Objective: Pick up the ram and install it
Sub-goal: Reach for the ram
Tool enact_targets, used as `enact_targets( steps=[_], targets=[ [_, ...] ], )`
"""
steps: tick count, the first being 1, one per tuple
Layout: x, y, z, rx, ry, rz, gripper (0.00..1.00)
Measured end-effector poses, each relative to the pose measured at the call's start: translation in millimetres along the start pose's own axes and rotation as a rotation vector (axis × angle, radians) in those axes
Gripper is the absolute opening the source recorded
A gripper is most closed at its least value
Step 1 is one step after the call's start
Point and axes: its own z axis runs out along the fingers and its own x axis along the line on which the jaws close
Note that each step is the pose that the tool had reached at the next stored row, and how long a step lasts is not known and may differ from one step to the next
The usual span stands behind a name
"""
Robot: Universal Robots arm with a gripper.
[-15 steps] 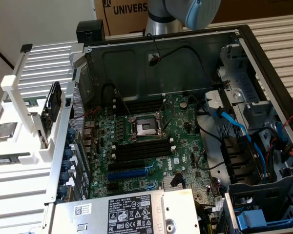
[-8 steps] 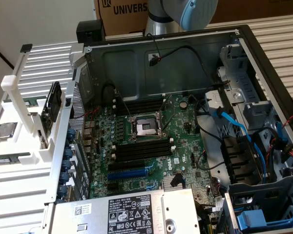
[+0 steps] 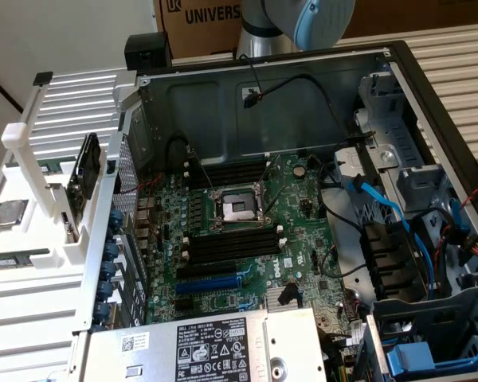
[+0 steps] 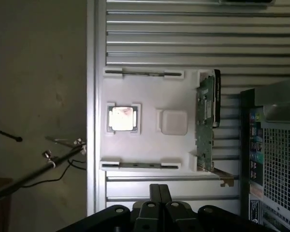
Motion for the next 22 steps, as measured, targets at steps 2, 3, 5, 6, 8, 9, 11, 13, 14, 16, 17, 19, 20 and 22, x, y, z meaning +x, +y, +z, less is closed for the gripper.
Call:
enact_targets(
  steps=[2,3,5,6,8,9,11,13,14,16,17,19,20,22],
  targets=[
    [0.0,0.0,0.0,-0.0012,0.0001,-0.036,0.10],
    [0.0,0.0,0.0,-0.0019,0.0002,-0.054,0.10],
    [0.0,0.0,0.1,-0.0038,0.0003,-0.109,0.10],
    [0.0,0.0,0.2,-0.0050,0.0004,-0.144,0.10],
    [0.0,0.0,0.2,-0.0064,0.0005,-0.182,0.10],
    [0.0,0.0,0.2,-0.0070,0.0006,-0.199,0.10],
    [0.0,0.0,0.3,-0.0090,0.0008,-0.254,0.10],
    [0.0,0.0,0.5,-0.0106,0.0009,-0.292,0.10],
    [0.0,0.0,0.5,-0.0113,0.0009,-0.310,0.10],
    [0.0,0.0,0.6,-0.0128,0.0009,-0.345,0.10],
    [0.0,0.0,0.6,-0.0136,0.0010,-0.364,0.10],
    [0.0,-0.1,0.7,-0.0152,0.0012,-0.400,0.10],
    [0.0,-0.1,0.8,-0.0161,0.0012,-0.419,0.10],
    [0.0,0.0,1.0,-0.0179,0.0012,-0.455,0.10]
  ],
)
